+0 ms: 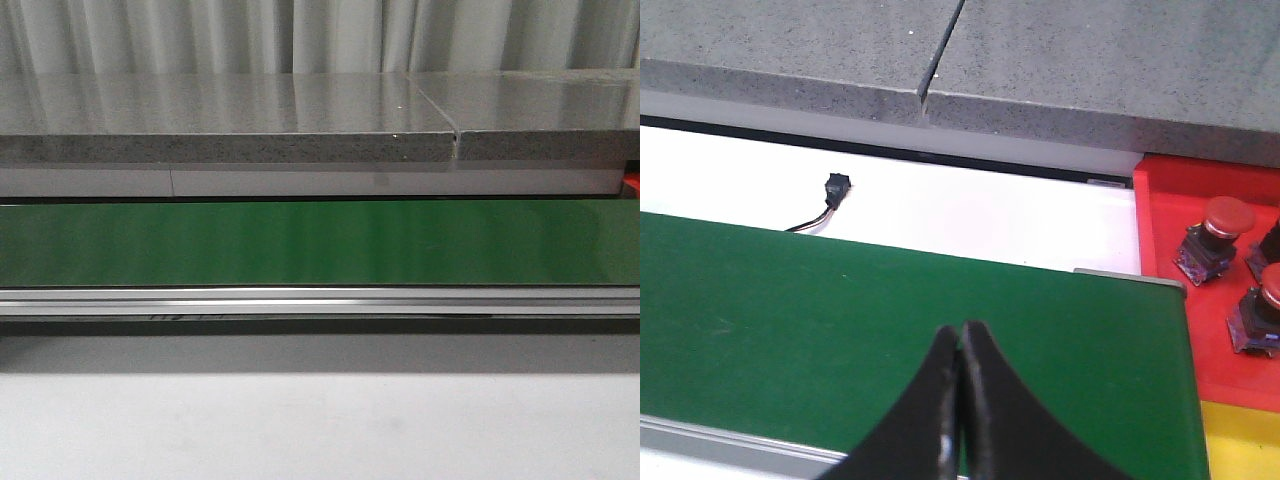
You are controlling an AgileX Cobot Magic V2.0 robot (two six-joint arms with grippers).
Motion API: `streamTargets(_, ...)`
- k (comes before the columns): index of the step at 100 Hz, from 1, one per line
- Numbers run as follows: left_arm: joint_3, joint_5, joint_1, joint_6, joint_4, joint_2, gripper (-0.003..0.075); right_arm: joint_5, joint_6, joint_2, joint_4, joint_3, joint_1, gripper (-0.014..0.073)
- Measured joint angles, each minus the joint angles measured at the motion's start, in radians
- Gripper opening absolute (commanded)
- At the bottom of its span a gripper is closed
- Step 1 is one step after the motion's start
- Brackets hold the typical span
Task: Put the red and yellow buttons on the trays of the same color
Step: 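Move the left gripper down to a red push button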
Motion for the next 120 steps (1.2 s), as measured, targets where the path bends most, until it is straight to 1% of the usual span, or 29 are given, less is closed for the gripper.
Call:
streamTargets(12, 0.000, 0.017, 0.002, 0.001, -0.002, -0.056, -0.0019, 0.000, 0.000, 0.000, 0.000, 0.000, 0.000, -0.0119)
streamTargets(28, 0.000, 0.046, 0.002, 0.002, -0.005, -0.194, -0.0019, 0.000, 0.000, 0.000, 0.000, 0.000, 0.000, -0.0119)
streamTargets(42, -0.002, 0.127, 0.002, 0.002, -0.005, -0.314, -0.0019, 0.000, 0.000, 0.000, 0.000, 0.000, 0.000, -0.0119)
streamTargets(55, 0.004, 0.201, -0.002, 0.002, -0.005, -0.373, -0.0019, 0.000, 0.000, 0.000, 0.000, 0.000, 0.000, -0.0119)
streamTargets(62, 0.018, 0.214, -0.013, 0.013, -0.005, -0.390, -0.0019, 0.000, 0.000, 0.000, 0.000, 0.000, 0.000, -0.0119)
streamTargets(93, 0.147, 0.185, -0.116, 0.068, -0.005, -0.396, -0.0019, 0.000, 0.000, 0.000, 0.000, 0.000, 0.000, -0.0119)
streamTargets(120, 0.224, 0.112, -0.129, 0.098, -0.005, -0.396, -0.0019, 0.000, 0.000, 0.000, 0.000, 0.000, 0.000, -0.0119)
